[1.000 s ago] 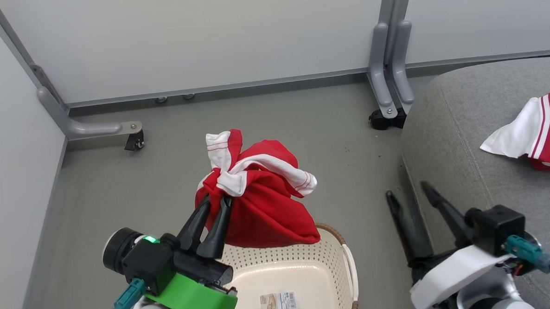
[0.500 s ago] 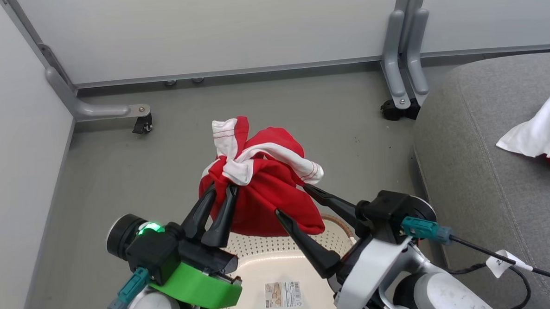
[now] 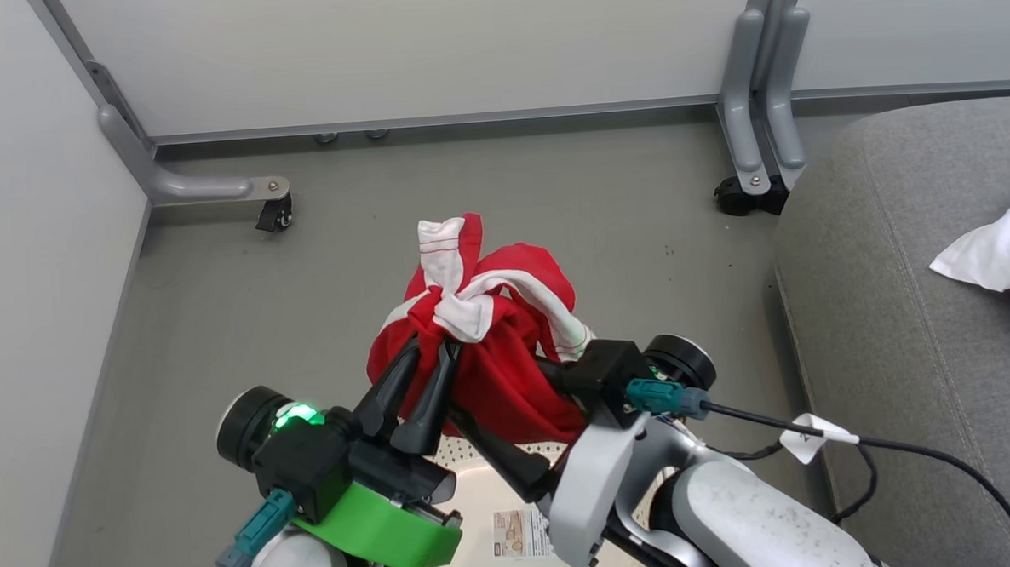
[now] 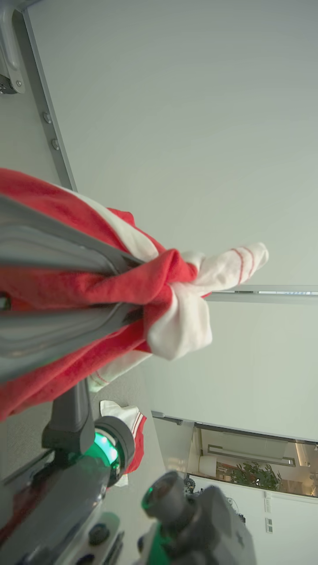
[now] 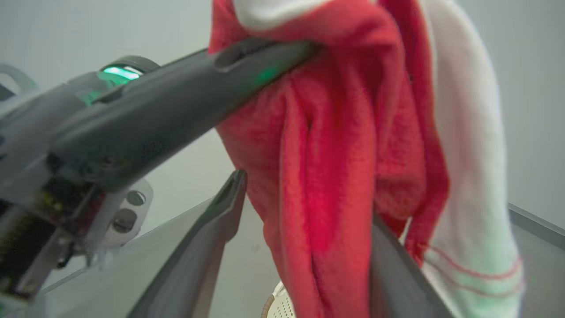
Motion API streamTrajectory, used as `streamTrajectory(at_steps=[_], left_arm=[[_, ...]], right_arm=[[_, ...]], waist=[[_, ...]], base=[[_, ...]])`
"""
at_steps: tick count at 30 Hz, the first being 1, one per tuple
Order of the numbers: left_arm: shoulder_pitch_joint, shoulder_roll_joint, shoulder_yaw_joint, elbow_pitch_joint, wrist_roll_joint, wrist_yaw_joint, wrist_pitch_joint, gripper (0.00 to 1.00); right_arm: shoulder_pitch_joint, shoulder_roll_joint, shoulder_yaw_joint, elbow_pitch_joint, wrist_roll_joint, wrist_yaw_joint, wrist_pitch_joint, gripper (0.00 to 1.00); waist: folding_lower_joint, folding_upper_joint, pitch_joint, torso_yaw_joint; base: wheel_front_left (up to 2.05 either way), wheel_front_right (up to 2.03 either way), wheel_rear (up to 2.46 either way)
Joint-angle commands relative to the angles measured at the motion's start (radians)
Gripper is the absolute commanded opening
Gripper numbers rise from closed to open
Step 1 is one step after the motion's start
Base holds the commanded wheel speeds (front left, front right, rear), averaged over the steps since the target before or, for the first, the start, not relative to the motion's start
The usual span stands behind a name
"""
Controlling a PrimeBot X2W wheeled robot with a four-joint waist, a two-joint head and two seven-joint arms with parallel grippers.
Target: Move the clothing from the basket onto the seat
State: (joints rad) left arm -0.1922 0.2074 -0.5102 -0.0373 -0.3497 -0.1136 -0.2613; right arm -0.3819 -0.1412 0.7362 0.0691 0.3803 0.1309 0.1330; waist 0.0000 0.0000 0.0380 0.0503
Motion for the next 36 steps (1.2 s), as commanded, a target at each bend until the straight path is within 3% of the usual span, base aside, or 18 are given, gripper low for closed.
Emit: streamTrajectory(at_steps=[1, 2, 3, 4, 15, 16, 17, 18, 19, 36], left_arm=[[-0.018, -0.002, -0.002, -0.005, 0.0, -0.002, -0.004, 0.0], [-0.018, -0.002, -0.004, -0.005, -0.001, -0.003, -0.004, 0.0], [-0.018, -0.003, -0.007, -0.005, -0.002, -0.004, -0.004, 0.0], [-0.018, -0.003, -0.009, -0.005, -0.002, -0.004, -0.004, 0.0], [-0.018, 0.007, -0.005, 0.009, 0.001, 0.004, -0.004, 0.0], [-0.016, 0.008, -0.002, 0.008, 0.005, 0.01, -0.004, 0.1], [-0.014, 0.011, 0.0, 0.011, 0.009, 0.014, -0.004, 0.37], [-0.013, 0.012, 0.002, 0.012, 0.012, 0.018, -0.004, 0.81], [-0.012, 0.012, 0.002, 0.013, 0.015, 0.02, -0.004, 1.0], [0.015, 0.083, -0.069, 0.037, 0.041, 0.009, 0.083, 1.0]], right_arm=[[-0.026, 0.013, 0.013, 0.026, 0.013, 0.0, -0.013, 1.0], [-0.036, 0.02, 0.018, 0.045, 0.017, 0.0, -0.019, 1.0], [-0.046, 0.029, 0.025, 0.065, 0.026, 0.0, -0.025, 0.44], [-0.054, 0.035, 0.031, 0.083, 0.032, 0.0, -0.03, 0.0], [-0.092, 0.059, 0.017, 0.169, 0.058, 0.0, -0.093, 0.0], [-0.088, 0.056, 0.012, 0.165, 0.058, 0.0, -0.095, 0.0], [-0.084, 0.054, 0.005, 0.16, 0.058, 0.0, -0.1, 0.0], [-0.079, 0.051, -0.004, 0.156, 0.054, 0.0, -0.103, 0.0], [-0.074, 0.047, -0.013, 0.153, 0.05, 0.0, -0.104, 0.0], [-0.005, -0.018, -0.322, 0.143, -0.043, 0.0, -0.101, 0.0]], waist=[[0.0, 0.0, 0.001, 0.001], [0.0, 0.0, 0.001, 0.002], [0.0, 0.0, 0.002, 0.003], [0.0, 0.0, 0.003, 0.005], [0.0, 0.0, 0.009, 0.008], [0.0, 0.0, 0.009, 0.006], [0.0, 0.0, 0.009, 0.004], [0.0, 0.0, 0.009, 0.002], [0.0, 0.0, 0.01, 0.0], [0.0, 0.0, 0.036, -0.084]], base=[[0.0, 0.0, 0.0], [0.0, 0.0, 0.0], [0.0, 0.0, 0.0], [0.0, 0.0, 0.0], [0.0, 0.0, 0.0], [0.0, 0.0, 0.0], [0.0, 0.0, 0.0], [0.0, 0.0, 0.0], [0.0, 0.0, 0.0], [0.0, 0.0, 0.0]])
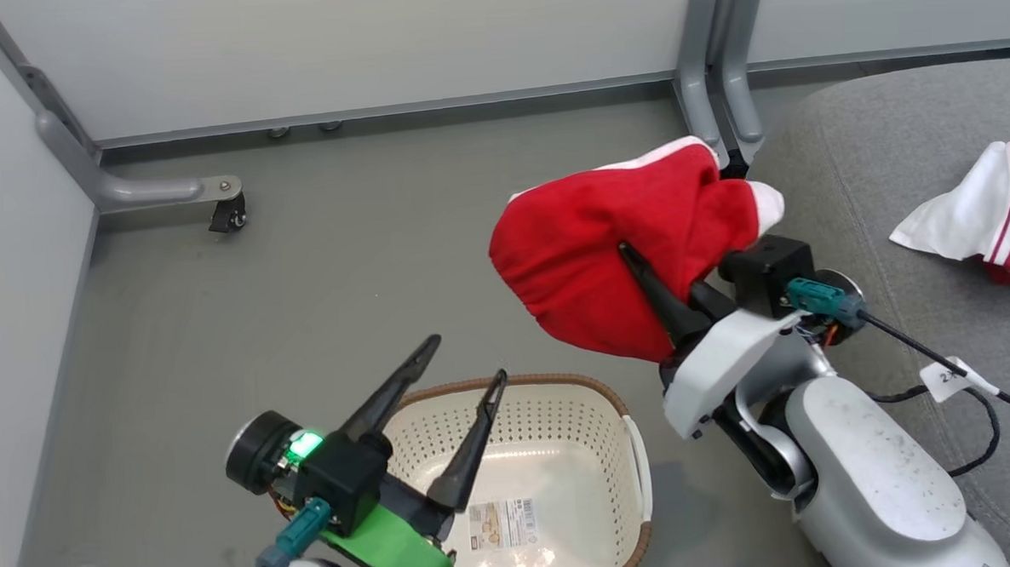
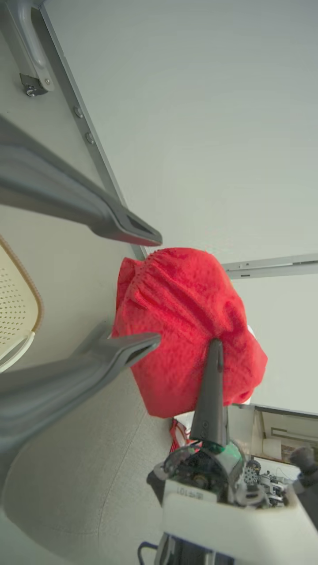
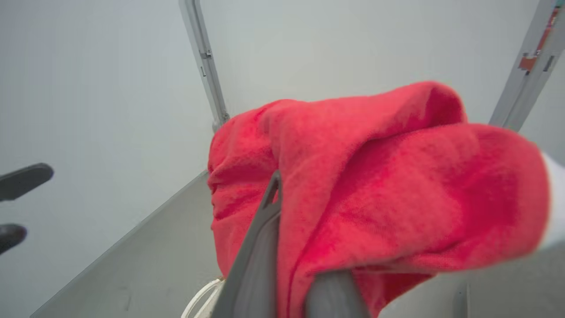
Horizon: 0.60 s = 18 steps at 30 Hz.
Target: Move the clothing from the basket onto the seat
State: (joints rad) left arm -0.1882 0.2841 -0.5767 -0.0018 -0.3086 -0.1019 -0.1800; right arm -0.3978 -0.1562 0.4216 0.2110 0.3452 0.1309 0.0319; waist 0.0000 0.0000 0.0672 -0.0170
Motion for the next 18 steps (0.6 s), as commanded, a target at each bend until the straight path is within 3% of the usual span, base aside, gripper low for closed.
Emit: streamTrajectory(at_steps=[1, 11, 18], left_arm=[[0.01, 0.003, -0.012, 0.005, -0.003, -0.004, 0.004, 1.0], [0.02, 0.012, -0.074, 0.042, -0.003, -0.012, 0.024, 1.0], [0.019, 0.026, -0.079, 0.03, 0.007, 0.006, 0.034, 1.0]], right_arm=[[0.014, -0.005, -0.028, 0.001, -0.016, 0.0, 0.001, 0.0], [0.053, -0.004, -0.169, 0.002, -0.06, 0.0, 0.007, 0.0], [0.081, 0.001, -0.252, 0.0, -0.077, 0.0, -0.004, 0.0]], waist=[[0.0, 0.0, 0.01, -0.026], [0.0, 0.0, 0.04, -0.145], [0.0, 0.0, 0.066, -0.247]], base=[[0.0, 0.0, 0.0], [0.0, 0.0, 0.0], [0.0, 0.0, 0.0]])
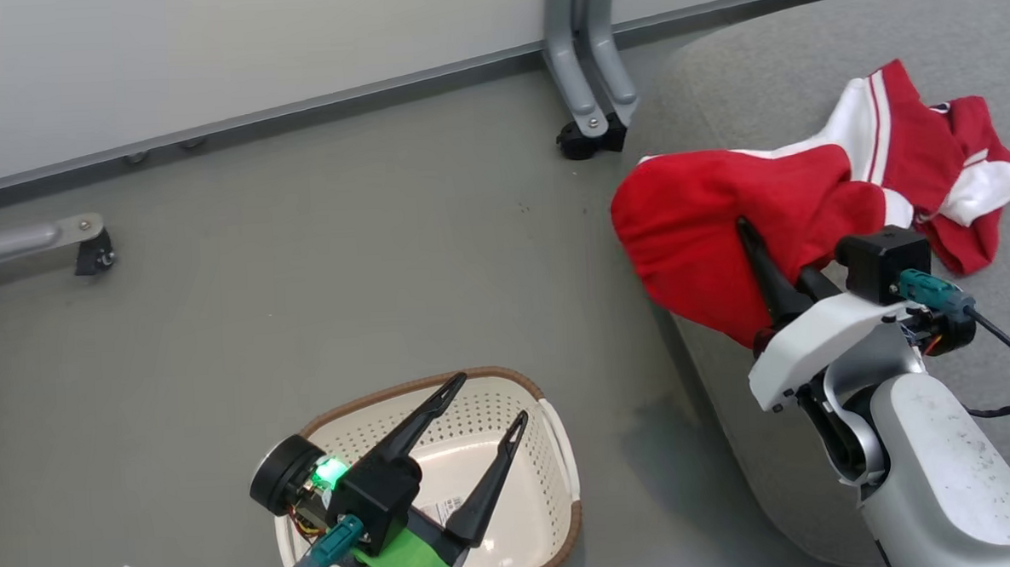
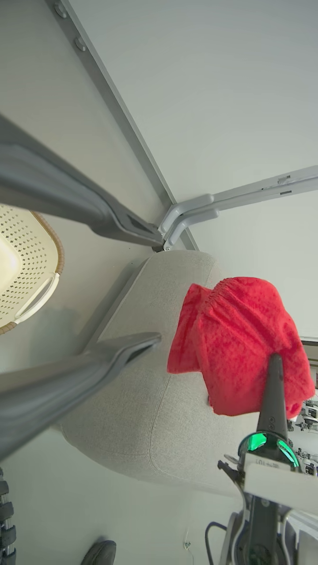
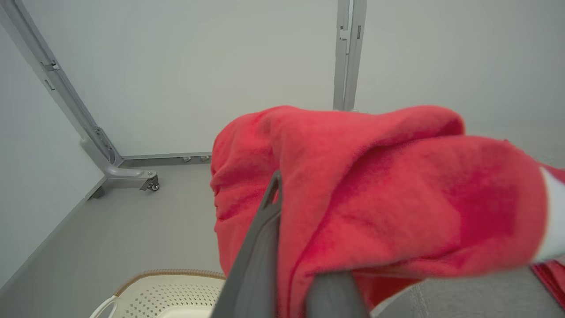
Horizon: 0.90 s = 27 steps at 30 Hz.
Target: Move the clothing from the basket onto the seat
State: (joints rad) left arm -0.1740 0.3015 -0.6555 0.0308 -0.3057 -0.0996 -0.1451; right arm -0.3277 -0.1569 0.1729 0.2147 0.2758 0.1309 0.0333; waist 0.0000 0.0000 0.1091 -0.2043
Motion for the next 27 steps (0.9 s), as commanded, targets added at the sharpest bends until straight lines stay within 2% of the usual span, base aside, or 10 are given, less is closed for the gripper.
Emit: streamTrajectory(at_steps=[1, 9, 15, 20, 27], left_arm=[[0.004, 0.012, -0.002, -0.006, 0.006, 0.005, 0.003, 1.0], [-0.004, 0.031, -0.01, -0.039, 0.008, 0.012, 0.03, 1.0], [-0.028, 0.053, -0.016, -0.062, 0.018, 0.009, 0.049, 1.0], [-0.056, 0.063, -0.02, -0.09, 0.029, 0.005, 0.063, 1.0], [-0.142, 0.092, -0.021, -0.149, 0.056, -0.005, 0.079, 1.0]], right_arm=[[0.015, 0.006, -0.014, -0.003, -0.009, 0.0, -0.008, 0.0], [0.029, 0.019, -0.088, -0.001, -0.009, 0.0, -0.032, 0.0], [0.009, 0.026, -0.144, -0.001, -0.009, 0.0, -0.047, 0.0], [-0.042, 0.02, -0.21, -0.008, 0.014, 0.0, -0.065, 0.0], [-0.167, 0.001, -0.328, -0.043, 0.01, 0.0, -0.056, 0.0]], waist=[[0.0, 0.0, 0.028, -0.078], [0.0, 0.0, 0.058, -0.209], [0.0, 0.0, 0.083, -0.267], [0.0, 0.0, 0.124, -0.266], [0.0, 0.0, 0.253, -0.196]], base=[[0.0, 0.0, 0.0], [0.0, 0.0, 0.0], [0.0, 0.0, 0.0], [0.0, 0.0, 0.0], [0.0, 0.0, 0.0]])
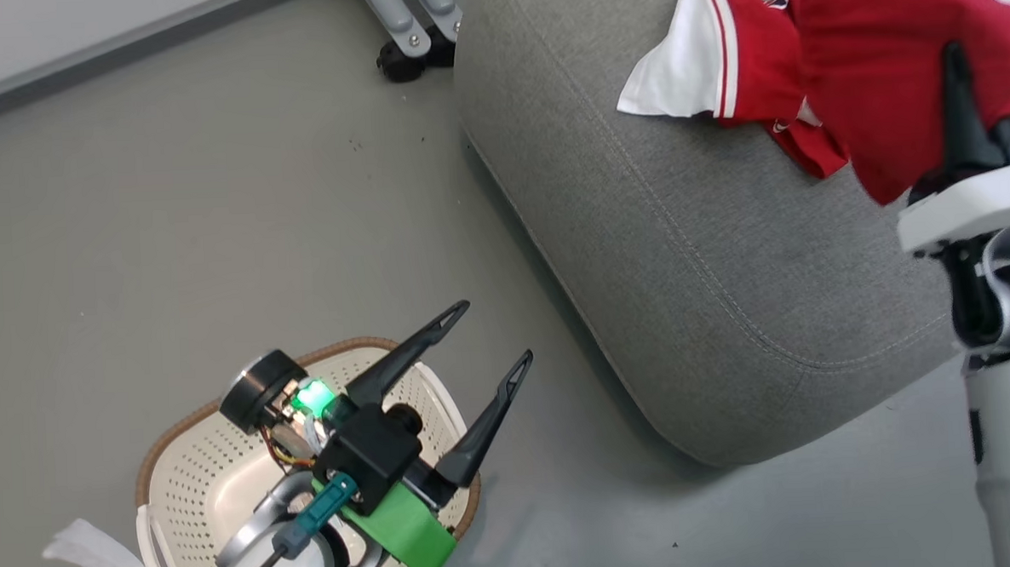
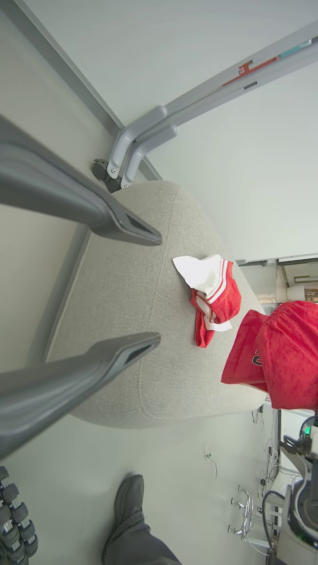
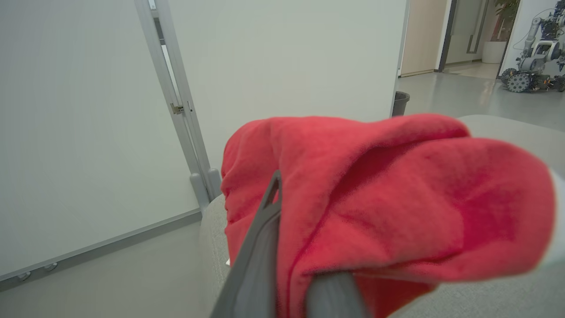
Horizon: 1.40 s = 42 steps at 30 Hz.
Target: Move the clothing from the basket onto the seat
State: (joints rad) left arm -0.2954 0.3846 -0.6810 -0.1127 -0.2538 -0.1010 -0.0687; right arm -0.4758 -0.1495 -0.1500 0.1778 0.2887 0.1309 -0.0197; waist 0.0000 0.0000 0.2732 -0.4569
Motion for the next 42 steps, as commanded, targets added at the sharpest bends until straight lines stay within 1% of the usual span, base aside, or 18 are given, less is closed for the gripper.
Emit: streamTrajectory(at_steps=[1, 6, 10, 15, 19, 22, 23, 24, 25, 30, 34, 37, 42], left_arm=[[-0.037, 0.015, 0.007, -0.015, 0.007, -0.004, 0.006, 1.0], [-0.114, 0.046, 0.018, -0.059, 0.023, -0.013, 0.017, 1.0], [-0.178, 0.068, 0.026, -0.075, 0.032, -0.019, 0.003, 1.0], [-0.24, 0.075, 0.018, -0.081, 0.038, -0.022, -0.021, 1.0], [-0.268, 0.075, 0.009, -0.071, 0.036, -0.024, -0.038, 1.0], [-0.279, 0.076, 0.006, -0.059, 0.036, -0.025, -0.05, 1.0], [-0.281, 0.077, 0.005, -0.053, 0.038, -0.025, -0.055, 1.0], [-0.282, 0.076, 0.003, -0.049, 0.038, -0.025, -0.057, 1.0], [-0.281, 0.077, 0.002, -0.043, 0.037, -0.025, -0.06, 1.0], [-0.263, 0.076, 0.001, -0.017, 0.024, -0.016, -0.072, 1.0], [-0.238, 0.074, 0.0, 0.003, 0.011, -0.004, -0.079, 1.0], [-0.219, 0.068, -0.003, 0.013, 0.002, 0.005, -0.086, 1.0], [-0.177, 0.053, -0.003, 0.041, -0.025, 0.029, -0.097, 1.0]], right_arm=[[-0.048, -0.01, -0.026, -0.011, -0.001, 0.0, 0.002, 0.0], [-0.187, -0.035, -0.123, -0.004, 0.013, 0.0, 0.017, 0.0], [-0.31, -0.06, -0.202, 0.056, 0.02, 0.0, 0.03, 0.0], [-0.41, -0.09, -0.26, 0.193, 0.007, 0.0, 0.028, 0.0], [-0.437, -0.102, -0.299, 0.314, -0.013, 0.0, 0.013, 0.0], [-0.44, -0.097, -0.324, 0.393, -0.015, 0.0, -0.001, 0.0], [-0.437, -0.098, -0.332, 0.417, -0.018, 0.0, -0.008, 0.21], [-0.435, -0.101, -0.336, 0.434, -0.021, 0.0, -0.015, 0.65], [-0.431, -0.104, -0.34, 0.454, -0.025, 0.0, -0.024, 1.0], [-0.384, -0.096, -0.328, 0.501, -0.023, 0.0, -0.082, 1.0], [-0.331, -0.088, -0.303, 0.505, -0.012, -0.001, -0.135, 1.0], [-0.277, -0.086, -0.292, 0.48, -0.005, -0.001, -0.169, 1.0], [-0.174, -0.064, -0.258, 0.405, 0.01, -0.001, -0.178, 1.0]], waist=[[0.0, 0.0, 0.117, 0.07], [0.0, 0.0, 0.246, 0.132], [0.0, 0.0, 0.341, 0.181], [0.0, 0.0, 0.423, 0.231], [0.0, 0.0, 0.454, 0.252], [0.0, 0.0, 0.46, 0.257], [0.0, 0.0, 0.461, 0.258], [0.0, 0.0, 0.46, 0.258], [0.0, 0.0, 0.458, 0.256], [0.0, 0.0, 0.423, 0.24], [0.0, 0.0, 0.377, 0.225], [0.0, 0.0, 0.333, 0.215], [0.0, 0.0, 0.26, 0.206]], base=[[0.0, 0.0, 0.0], [0.0, 0.0, 0.0], [0.0, 0.0, 0.0], [0.0, 0.0, 0.0], [0.0, 0.0, 0.0], [0.0, 0.0, 0.0], [0.0, 0.0, 0.0], [0.0, 0.0, 0.0], [0.0, 0.0, 0.0], [0.0, 0.0, 0.0], [0.0, 0.0, 0.0], [0.0, 0.0, 0.0], [0.0, 0.0, 0.0]])
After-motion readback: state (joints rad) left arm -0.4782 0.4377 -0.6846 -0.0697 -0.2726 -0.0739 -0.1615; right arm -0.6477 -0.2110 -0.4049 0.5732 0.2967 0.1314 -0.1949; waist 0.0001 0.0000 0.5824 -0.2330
